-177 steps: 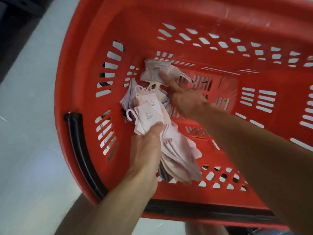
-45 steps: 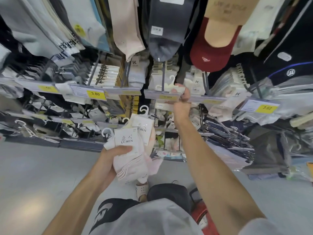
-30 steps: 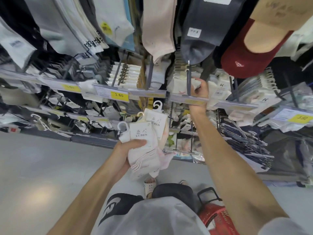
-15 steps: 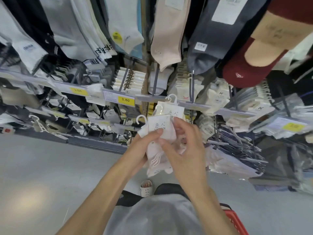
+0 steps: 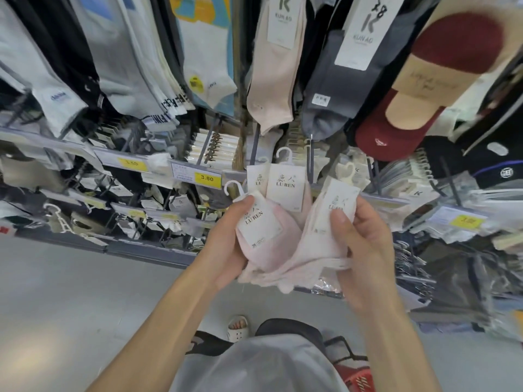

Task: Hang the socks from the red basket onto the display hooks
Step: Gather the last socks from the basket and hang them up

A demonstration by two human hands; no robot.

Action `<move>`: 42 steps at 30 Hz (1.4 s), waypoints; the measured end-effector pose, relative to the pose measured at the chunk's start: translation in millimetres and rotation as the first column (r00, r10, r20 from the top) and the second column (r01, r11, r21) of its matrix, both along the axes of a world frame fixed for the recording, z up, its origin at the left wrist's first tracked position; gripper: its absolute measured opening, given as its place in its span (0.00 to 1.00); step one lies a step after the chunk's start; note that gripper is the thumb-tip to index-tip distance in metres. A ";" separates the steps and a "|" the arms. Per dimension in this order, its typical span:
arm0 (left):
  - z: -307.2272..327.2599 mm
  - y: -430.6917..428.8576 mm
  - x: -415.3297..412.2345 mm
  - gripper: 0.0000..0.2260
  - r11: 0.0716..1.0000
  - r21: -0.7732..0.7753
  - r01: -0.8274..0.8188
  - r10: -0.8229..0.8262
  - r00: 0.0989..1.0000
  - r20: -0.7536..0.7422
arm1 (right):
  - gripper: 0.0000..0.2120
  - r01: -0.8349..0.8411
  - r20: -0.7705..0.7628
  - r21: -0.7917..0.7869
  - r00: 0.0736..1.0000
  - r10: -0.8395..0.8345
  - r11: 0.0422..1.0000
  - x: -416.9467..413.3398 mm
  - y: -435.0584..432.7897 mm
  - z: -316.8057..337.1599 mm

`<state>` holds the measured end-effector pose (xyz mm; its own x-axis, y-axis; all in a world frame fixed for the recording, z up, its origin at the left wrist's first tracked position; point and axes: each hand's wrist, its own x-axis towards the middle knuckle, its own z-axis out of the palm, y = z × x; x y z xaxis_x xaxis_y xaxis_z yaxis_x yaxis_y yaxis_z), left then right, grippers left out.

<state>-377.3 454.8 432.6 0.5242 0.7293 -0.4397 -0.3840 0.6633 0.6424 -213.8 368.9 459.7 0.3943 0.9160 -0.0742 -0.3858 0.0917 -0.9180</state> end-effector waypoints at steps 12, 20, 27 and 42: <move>20.7 -14.7 13.6 0.22 0.990 0.138 -0.004 -0.010 0.995 0.095 | 0.22 -0.087 0.587 -0.088 0.800 0.122 0.992 -26.9 6.7 8.4; 31.4 -16.3 8.7 0.25 0.990 0.131 0.055 -0.088 0.961 0.262 | 0.18 -0.165 0.718 -0.217 0.640 0.272 0.962 -17.9 8.3 33.6; 25.8 -17.7 7.0 0.37 0.990 0.052 0.129 -0.139 0.927 0.348 | 0.16 -0.224 0.636 -0.298 0.678 0.368 0.928 -5.8 -3.9 32.5; 76.8 -3.8 103.8 0.28 0.892 0.159 0.424 -0.421 0.906 -0.056 | 0.14 -0.175 0.496 -0.102 0.844 0.203 0.979 74.1 -41.4 68.9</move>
<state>-273.5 450.9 509.4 0.7915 0.5036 -0.3464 -0.0778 0.6451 0.7602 -139.6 327.5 528.6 0.2103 0.9769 0.0376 0.1229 0.0118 -0.9924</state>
